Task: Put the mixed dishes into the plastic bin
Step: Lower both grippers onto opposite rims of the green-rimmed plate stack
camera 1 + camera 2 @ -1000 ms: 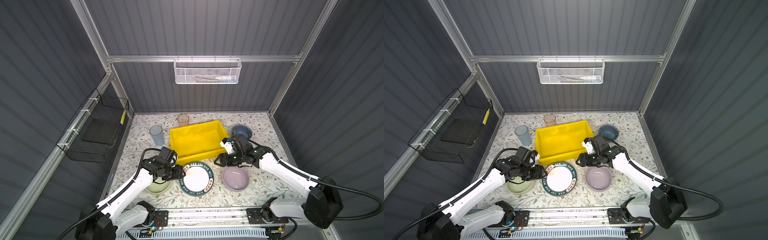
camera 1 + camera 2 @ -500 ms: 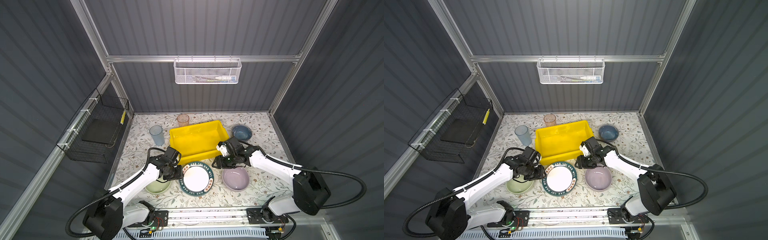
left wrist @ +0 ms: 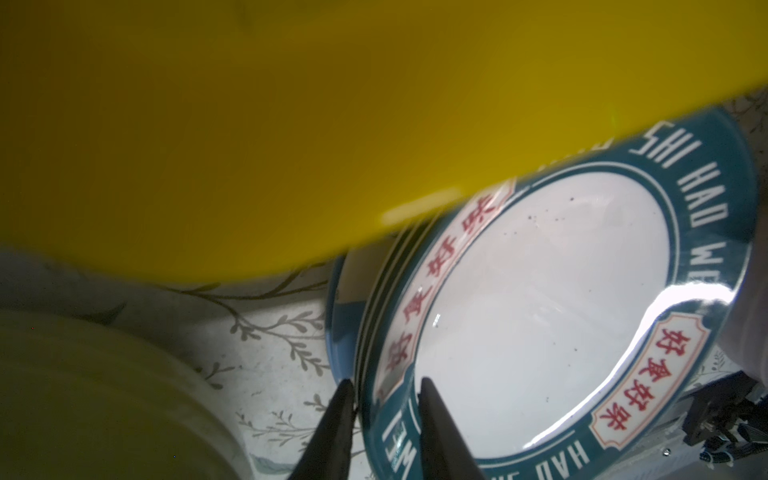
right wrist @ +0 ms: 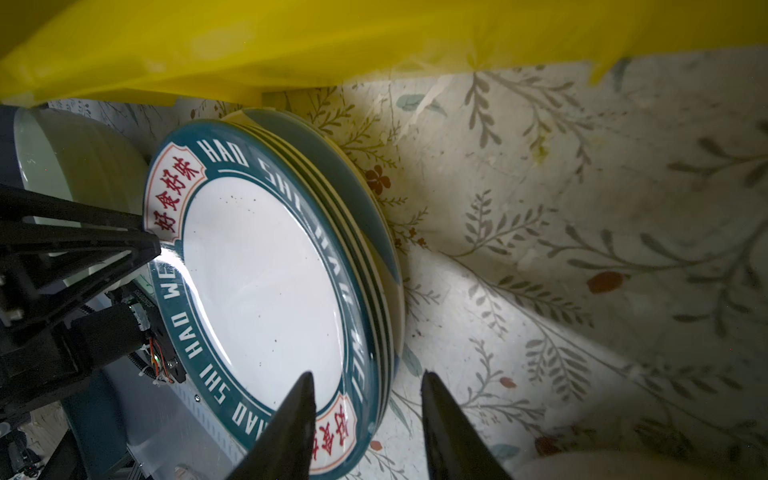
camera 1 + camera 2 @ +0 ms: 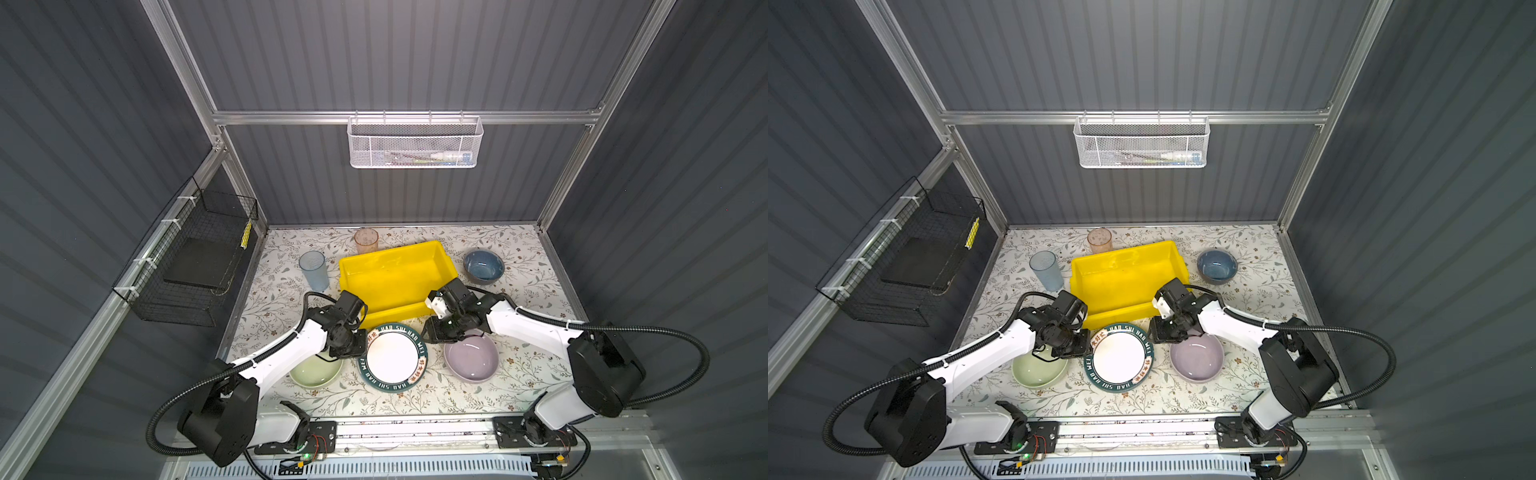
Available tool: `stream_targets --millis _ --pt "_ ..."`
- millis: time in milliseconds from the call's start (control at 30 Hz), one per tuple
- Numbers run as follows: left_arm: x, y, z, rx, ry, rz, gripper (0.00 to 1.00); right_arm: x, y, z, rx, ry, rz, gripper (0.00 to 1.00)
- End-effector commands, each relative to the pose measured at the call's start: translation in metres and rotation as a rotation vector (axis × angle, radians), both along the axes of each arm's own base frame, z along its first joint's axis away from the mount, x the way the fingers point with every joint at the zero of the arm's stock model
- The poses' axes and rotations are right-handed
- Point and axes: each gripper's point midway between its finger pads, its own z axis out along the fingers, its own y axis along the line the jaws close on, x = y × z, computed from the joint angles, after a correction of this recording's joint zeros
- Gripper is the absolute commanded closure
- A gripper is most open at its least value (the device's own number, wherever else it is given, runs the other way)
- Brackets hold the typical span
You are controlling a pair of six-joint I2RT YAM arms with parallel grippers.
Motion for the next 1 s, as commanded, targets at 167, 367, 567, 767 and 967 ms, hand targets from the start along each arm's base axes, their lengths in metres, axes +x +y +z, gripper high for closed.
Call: stream_targets --millis 167,367,567,767,967 --pt "0.004 -0.003 0.002 0.012 -0.005 -0.014 0.79 -0.006 0.013 0.003 0.051 0.025 0.026 0.61" --pt "0.004 -0.003 0.0 0.016 -0.001 -0.007 0.81 -0.007 0.017 0.002 0.08 0.027 0.035 0.63" --pt "0.003 -0.002 -0.002 0.018 0.003 -0.007 0.82 -0.008 0.017 0.001 0.08 0.03 0.041 0.63" --pt "0.002 -0.001 -0.005 0.023 0.005 -0.008 0.83 -0.006 0.007 -0.007 0.002 0.033 0.032 0.63" --pt "0.002 -0.002 -0.006 0.021 0.008 -0.007 0.85 -0.006 0.007 -0.01 -0.011 0.037 0.044 0.64"
